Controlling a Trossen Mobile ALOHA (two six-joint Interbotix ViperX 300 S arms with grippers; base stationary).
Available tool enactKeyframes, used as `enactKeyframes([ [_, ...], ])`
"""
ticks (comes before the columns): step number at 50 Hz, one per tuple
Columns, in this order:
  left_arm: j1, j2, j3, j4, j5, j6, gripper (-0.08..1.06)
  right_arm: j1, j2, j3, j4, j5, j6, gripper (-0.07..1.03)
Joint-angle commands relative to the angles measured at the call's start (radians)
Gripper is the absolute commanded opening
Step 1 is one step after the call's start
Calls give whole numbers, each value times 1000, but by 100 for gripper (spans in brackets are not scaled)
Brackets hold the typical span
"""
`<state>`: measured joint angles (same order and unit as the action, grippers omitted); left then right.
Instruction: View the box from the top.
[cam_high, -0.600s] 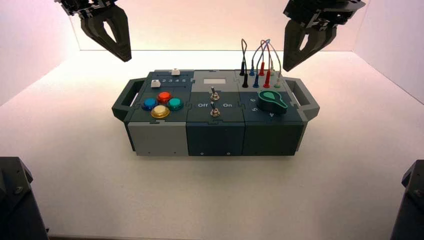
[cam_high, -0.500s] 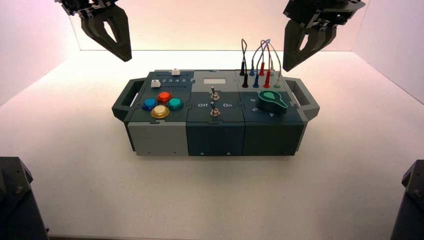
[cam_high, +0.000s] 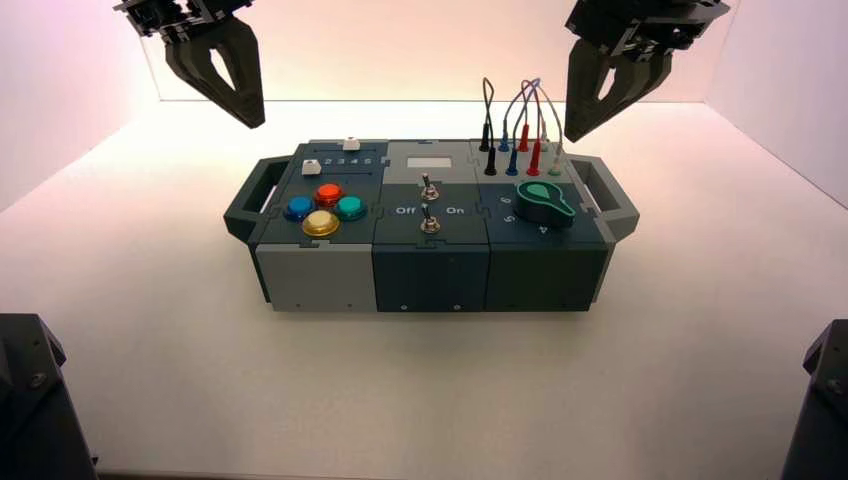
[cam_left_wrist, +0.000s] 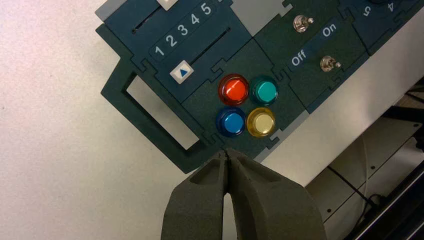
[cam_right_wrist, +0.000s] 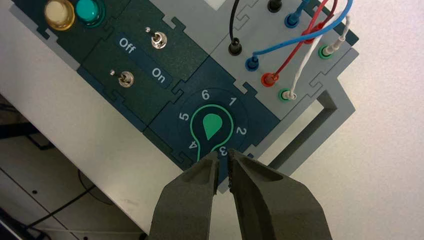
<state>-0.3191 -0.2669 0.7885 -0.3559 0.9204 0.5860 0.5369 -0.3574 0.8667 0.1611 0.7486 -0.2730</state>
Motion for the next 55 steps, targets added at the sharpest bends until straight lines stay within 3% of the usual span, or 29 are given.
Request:
enactKeyframes([
  [1, -3, -12, -44, -2, 32, 6, -3, 6, -25, -34, 6, 43, 0, 11],
  [12, -3, -12, -149, -2, 166, -12, -3, 6, -54, -126, -2, 178, 0, 11],
  [17, -6, -3, -244, -2, 293, -17, -3, 6, -58, -227, -25, 305, 2, 10],
  [23, -6, -15, -319, 0, 365, -25, -3, 6, -69, -331, -35, 423, 18, 9],
  [34, -6, -72, -459, 3, 488, -94, -3, 6, -72, -512, -46, 597, 21, 9],
  [39, -6, -91, -520, 3, 525, -117, -3, 6, -72, -575, -84, 658, 21, 9],
  [44, -6, -98, -558, 2, 546, -124, -3, 6, -77, -612, -101, 689, 21, 10],
  [55, -23, -89, -581, 2, 541, -143, -3, 5, -78, -664, -84, 687, 23, 11],
])
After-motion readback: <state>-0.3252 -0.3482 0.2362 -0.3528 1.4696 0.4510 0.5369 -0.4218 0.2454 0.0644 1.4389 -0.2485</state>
